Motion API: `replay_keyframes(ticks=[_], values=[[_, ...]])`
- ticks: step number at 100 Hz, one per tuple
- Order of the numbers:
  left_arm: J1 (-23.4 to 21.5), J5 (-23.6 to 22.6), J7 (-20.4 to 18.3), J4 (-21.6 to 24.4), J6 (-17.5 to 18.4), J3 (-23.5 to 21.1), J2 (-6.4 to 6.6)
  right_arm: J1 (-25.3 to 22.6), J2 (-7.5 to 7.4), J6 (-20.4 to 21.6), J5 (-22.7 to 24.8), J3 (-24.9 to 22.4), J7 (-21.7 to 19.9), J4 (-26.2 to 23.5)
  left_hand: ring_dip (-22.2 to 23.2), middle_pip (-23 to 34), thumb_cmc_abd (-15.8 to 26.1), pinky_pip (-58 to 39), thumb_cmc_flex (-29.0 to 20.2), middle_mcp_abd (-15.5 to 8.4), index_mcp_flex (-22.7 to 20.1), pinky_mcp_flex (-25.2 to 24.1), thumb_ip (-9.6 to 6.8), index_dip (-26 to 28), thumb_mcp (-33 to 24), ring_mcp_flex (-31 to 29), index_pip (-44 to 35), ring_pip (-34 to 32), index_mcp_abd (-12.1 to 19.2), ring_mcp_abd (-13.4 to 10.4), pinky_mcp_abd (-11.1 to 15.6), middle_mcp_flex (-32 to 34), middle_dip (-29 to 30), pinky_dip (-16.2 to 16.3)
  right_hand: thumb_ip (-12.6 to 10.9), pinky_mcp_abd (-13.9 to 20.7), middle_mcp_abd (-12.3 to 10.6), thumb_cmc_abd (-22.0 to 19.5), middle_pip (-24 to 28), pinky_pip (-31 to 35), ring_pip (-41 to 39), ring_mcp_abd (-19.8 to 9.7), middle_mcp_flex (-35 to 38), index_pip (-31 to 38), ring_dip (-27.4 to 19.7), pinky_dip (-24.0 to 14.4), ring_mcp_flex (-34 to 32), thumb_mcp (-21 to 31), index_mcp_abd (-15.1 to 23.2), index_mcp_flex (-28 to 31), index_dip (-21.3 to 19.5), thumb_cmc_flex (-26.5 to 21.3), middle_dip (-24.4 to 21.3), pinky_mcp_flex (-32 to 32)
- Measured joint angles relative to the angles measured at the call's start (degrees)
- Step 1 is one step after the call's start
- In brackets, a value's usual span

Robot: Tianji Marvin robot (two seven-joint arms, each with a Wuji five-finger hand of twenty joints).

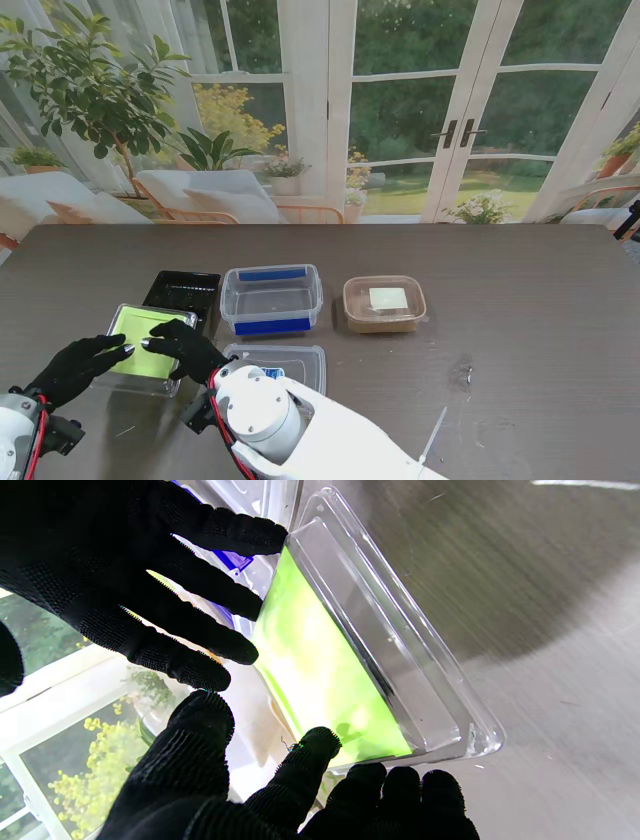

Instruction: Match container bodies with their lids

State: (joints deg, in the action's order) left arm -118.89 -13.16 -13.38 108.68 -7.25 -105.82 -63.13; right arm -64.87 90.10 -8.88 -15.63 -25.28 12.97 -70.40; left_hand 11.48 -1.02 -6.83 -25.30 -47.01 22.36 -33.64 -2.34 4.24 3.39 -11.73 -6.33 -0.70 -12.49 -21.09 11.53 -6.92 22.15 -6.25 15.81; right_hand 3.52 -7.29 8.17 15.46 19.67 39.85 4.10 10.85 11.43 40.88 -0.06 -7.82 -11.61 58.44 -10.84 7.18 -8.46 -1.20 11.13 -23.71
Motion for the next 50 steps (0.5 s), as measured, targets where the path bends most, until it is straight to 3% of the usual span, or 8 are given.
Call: replay_keyframes(ticks=[22,50], values=[[3.88,0.88,-0.31,-1.86,-1.47,1.55,0.28,2.21,0.77,-0.65,-1.07,-0.47,0.21,1.65,-0.03,-0.65,0.0,-0.01,-0.01,0.0,0.0,0.0,0.0,0.01,0.0,0.24,0.0,0.04,0.0,0.0,-0.09,0.0,0.0,0.43,0.0,-0.91,0.0,0.0,0.51,0.15,-0.18,0.0,0.0,0.22,0.0,0.0,-0.01,0.0,-0.01,0.0,-0.55,0.0,0.49,0.35],[9.83,1.85,-0.92,-5.63,-3.34,3.68,0.54,6.59,3.01,-0.92,-2.99,-0.75,-0.28,7.02,-0.03,-0.84,0.0,-0.69,-0.92,0.01,-0.01,0.0,0.0,0.03,0.02,0.35,-0.06,0.07,0.0,0.0,-0.12,0.0,0.0,0.52,0.0,-1.41,0.0,0.0,1.24,0.22,-0.86,-0.09,0.0,0.84,0.04,0.0,-1.16,0.0,-0.03,0.0,-0.61,0.0,0.56,0.49]])
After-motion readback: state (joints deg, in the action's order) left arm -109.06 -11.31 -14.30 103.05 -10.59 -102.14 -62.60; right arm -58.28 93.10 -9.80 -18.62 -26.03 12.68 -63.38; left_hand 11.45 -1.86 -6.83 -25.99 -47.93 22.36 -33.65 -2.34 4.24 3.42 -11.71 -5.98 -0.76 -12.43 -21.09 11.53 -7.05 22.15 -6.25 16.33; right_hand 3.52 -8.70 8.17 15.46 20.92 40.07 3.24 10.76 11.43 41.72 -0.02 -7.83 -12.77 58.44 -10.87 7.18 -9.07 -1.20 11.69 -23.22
